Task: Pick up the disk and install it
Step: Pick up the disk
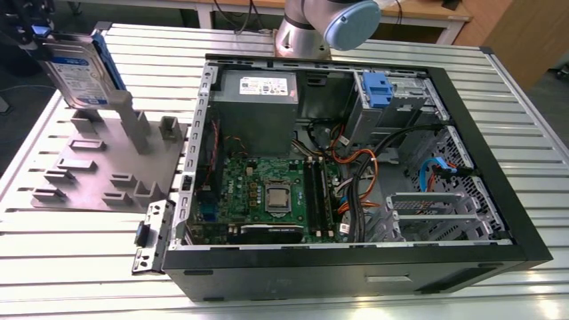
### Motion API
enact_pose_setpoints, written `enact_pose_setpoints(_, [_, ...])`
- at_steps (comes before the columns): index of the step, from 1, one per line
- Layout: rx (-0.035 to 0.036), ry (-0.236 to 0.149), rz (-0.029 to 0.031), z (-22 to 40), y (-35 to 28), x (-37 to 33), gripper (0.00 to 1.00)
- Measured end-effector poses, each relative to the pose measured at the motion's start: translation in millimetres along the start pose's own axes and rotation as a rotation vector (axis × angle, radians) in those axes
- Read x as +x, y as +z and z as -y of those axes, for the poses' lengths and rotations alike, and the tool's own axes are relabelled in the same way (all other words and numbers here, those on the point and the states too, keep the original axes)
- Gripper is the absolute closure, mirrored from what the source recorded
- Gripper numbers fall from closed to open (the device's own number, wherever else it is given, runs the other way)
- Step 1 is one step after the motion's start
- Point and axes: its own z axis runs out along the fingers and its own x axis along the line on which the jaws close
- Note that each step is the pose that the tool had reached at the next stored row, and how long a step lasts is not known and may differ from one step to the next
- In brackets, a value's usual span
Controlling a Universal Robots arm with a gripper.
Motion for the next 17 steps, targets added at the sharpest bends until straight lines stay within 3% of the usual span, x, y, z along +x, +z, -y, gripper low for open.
enact_pose_setpoints(17, [0.0001,0.000,0.0001,-0.1,-9.0,-0.4,0.64])
